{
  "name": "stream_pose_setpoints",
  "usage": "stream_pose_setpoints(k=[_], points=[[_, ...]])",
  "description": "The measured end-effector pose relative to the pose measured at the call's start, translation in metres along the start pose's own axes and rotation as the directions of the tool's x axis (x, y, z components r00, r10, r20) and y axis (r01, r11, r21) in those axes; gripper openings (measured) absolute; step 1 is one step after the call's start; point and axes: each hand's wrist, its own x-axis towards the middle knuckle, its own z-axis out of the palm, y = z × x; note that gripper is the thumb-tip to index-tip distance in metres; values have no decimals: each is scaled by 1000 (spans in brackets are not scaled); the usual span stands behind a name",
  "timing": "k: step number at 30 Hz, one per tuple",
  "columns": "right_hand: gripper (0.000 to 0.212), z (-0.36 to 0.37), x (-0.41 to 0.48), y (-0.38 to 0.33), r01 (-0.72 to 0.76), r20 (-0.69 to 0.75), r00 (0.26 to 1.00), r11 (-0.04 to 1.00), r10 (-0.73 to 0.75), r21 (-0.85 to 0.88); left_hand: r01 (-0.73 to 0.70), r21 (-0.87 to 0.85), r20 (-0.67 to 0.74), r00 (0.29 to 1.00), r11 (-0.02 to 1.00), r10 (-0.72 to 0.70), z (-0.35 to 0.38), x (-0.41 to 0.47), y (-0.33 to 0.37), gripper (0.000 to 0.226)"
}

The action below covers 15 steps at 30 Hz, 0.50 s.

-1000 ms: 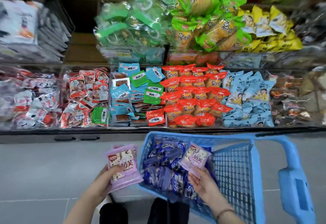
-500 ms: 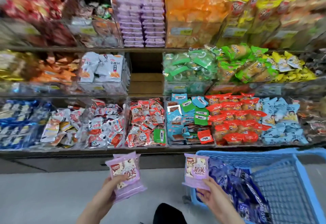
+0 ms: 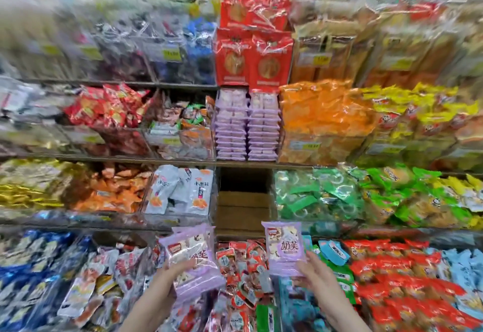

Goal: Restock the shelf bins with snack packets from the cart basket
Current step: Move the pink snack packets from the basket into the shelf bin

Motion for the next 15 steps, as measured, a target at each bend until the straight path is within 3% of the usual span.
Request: stream_pose_setpoints(k=[4,7,10,13,15], points=[[35,26,47,-63,89,68,994,996,-88,-8,-31,-14,-4,1000,999,31,21,39,59,90],[29,50,70,-122,143,114,983,989,-147,41,-90,-13,-7,996,996,90,31,65,94,82],[25,73,86,-181,247,159,955,968,-251,45,-152,-43,22,988,988,153,43,79,133,52],[17,91,95,-227,337,178,927,942,-331,-2,-188,-43,58,980,981,190,46,95,160,66],[10,102,102,-250,380,167,913,925,-372,-19,-190,-57,90,977,980,195,45,102,176,53]])
